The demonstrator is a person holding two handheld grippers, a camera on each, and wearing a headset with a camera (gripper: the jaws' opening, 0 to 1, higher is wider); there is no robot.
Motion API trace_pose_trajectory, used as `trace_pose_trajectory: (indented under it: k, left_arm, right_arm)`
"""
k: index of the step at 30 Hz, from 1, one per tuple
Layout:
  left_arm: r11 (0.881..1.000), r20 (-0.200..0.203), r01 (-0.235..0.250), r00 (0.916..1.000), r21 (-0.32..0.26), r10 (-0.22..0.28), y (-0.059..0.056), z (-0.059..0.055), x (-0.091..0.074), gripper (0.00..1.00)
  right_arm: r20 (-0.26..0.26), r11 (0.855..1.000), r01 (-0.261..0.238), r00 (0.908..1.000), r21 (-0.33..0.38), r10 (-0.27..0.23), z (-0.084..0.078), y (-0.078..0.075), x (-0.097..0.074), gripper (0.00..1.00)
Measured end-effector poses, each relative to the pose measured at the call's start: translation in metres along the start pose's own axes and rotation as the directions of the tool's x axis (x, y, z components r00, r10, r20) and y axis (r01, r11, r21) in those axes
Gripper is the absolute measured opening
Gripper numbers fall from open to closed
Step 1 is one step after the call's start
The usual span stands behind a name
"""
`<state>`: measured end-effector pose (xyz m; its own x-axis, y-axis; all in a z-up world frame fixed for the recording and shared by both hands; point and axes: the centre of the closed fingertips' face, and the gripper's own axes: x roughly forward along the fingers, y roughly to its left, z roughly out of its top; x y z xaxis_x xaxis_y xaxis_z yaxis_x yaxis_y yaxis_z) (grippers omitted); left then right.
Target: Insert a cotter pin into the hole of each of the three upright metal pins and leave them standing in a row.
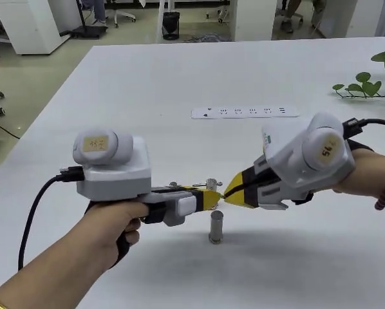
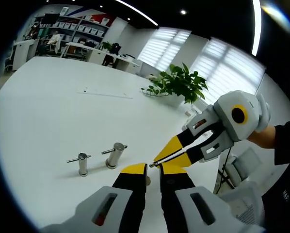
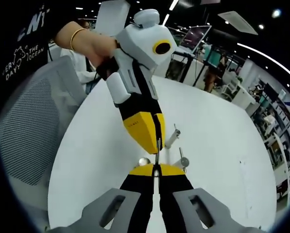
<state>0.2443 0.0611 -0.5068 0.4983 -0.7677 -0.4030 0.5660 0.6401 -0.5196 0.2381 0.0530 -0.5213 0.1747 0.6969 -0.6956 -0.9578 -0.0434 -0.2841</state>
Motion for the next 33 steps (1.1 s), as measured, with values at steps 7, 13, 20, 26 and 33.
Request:
trace_pose_trajectory:
  k: [7, 13, 20, 26, 33]
  left_arm:
    - [1.000, -0.011, 0.005, 0.9999, -0.010, -0.005, -0.0009, -0.0038, 0.0001, 0.00]
    - [1.000, -0.004, 0.007, 1.0000, -0.024, -0.007, -0.0005, -0.0039, 0.0001, 0.00]
    - [0.999, 0.010, 0.011, 0.9999, -0.041, -0.010, -0.0005, -0.0018, 0.0009, 0.01]
    - [0.999, 0.021, 0.019, 0.9996, -0.049, -0.018, -0.0017, -0.0007, 0.0013, 0.00]
    - [0.999, 0.028, 0.023, 0.9993, -0.028, -0.022, -0.0017, -0.0008, 0.0019, 0.00]
  right_arm:
    - [0.008, 1.000, 0.006, 1.0000, -0.005, -0.006, 0.0036, -0.0007, -0.0001, 0.00]
    - [0.003, 1.000, 0.005, 1.0000, -0.020, -0.005, 0.0045, -0.0005, 0.0000, 0.00]
    - [0.007, 1.000, 0.004, 1.0000, -0.025, -0.004, 0.0059, 0.0009, 0.0004, 0.00]
    - [0.007, 1.000, 0.007, 1.0000, -0.018, -0.007, 0.0059, 0.0000, 0.0002, 0.00]
    - [0.009, 1.000, 0.006, 0.9999, 0.007, -0.006, 0.0053, 0.0003, 0.0006, 0.00]
